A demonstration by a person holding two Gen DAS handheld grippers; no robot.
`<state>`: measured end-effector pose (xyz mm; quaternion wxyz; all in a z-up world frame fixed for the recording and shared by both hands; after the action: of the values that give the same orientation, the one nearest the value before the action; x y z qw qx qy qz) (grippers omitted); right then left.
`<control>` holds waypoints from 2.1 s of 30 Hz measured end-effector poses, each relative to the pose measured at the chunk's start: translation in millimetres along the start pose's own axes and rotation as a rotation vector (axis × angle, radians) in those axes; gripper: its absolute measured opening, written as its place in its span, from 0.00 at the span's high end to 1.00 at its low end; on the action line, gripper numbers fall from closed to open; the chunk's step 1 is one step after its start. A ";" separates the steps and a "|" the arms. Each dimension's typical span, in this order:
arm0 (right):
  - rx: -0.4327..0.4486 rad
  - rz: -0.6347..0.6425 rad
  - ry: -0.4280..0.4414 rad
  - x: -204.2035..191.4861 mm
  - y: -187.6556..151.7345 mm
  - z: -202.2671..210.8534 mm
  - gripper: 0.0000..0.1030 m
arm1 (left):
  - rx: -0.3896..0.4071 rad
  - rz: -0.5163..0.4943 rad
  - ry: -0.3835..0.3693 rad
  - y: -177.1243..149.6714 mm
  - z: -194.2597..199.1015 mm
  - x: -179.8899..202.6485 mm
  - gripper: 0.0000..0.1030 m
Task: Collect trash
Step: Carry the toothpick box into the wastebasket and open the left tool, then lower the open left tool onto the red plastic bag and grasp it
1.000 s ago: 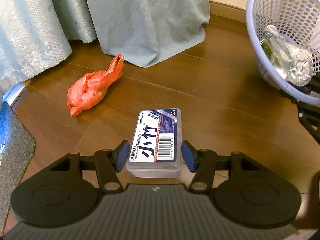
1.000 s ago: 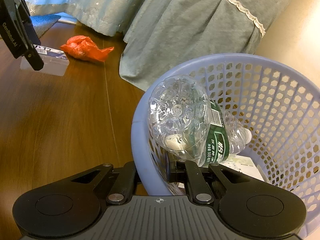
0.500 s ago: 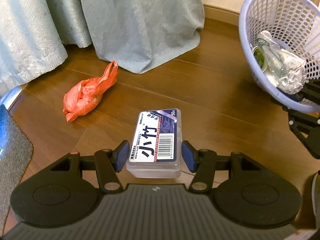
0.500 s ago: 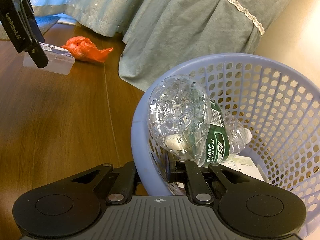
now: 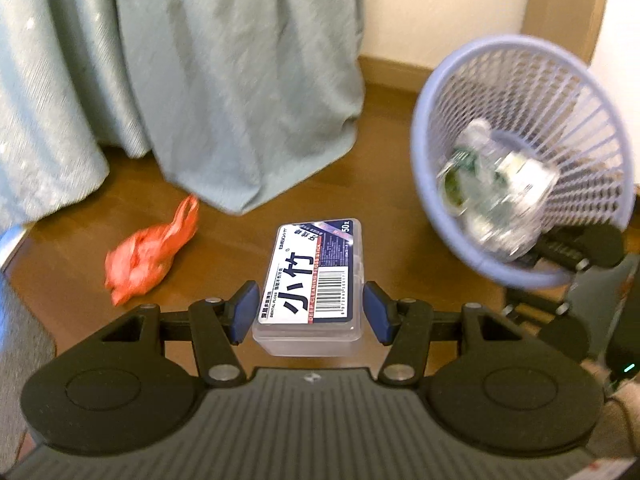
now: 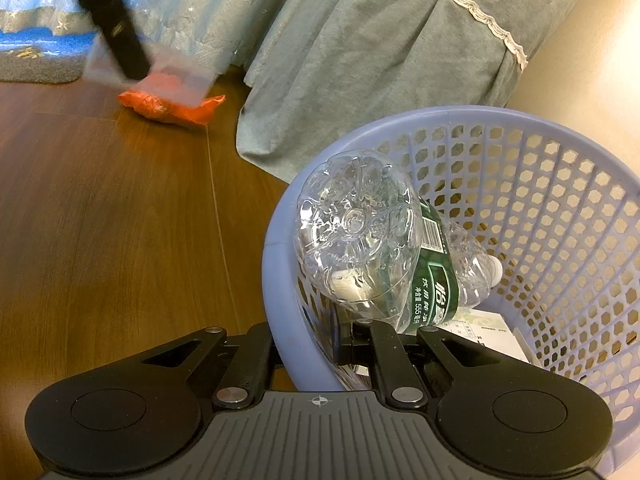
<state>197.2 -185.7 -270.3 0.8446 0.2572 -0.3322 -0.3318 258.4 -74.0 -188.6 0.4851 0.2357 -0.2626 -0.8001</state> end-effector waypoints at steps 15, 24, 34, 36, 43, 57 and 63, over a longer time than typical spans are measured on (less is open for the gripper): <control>0.008 -0.018 0.011 -2.2 -2.1 5.5 0.94 | 0.108 -0.062 -0.222 90.2 31.7 93.1 0.50; 0.020 -0.043 0.020 2.5 0.5 7.3 0.94 | 0.175 -0.063 -0.407 138.6 7.7 174.5 0.29; 0.029 -0.077 0.023 10.0 2.5 9.4 0.94 | 0.116 -0.061 -0.252 107.2 -2.8 113.6 0.30; 0.028 -0.080 0.023 11.0 2.4 10.0 0.94 | 0.099 -0.061 -0.230 97.6 -1.7 102.7 0.30; 0.021 -0.082 0.020 13.0 4.5 6.8 0.94 | 0.068 0.004 -0.128 67.5 -4.1 52.3 0.30; 0.013 -0.035 0.005 9.7 3.2 -0.2 0.94 | 0.009 0.100 0.085 6.8 -34.8 -54.8 0.30; 0.007 0.001 0.016 6.0 2.9 -2.8 0.94 | -0.016 0.138 0.120 -27.4 -52.0 -85.9 0.30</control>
<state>203.7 -187.6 -267.9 0.8466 0.2627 -0.3265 -0.3282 309.4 4.0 -234.9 0.5558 0.2607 -0.2425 -0.7512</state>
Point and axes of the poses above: each gripper's, at about its wrist camera, not at the fingertips, and z roughly against the way its jaws point, x to its right, y to its top, the point moved 9 cm from there along -z, roughly the way its jaws point, and after that the axes turned 8 degrees about y, right-handed, at the moved point
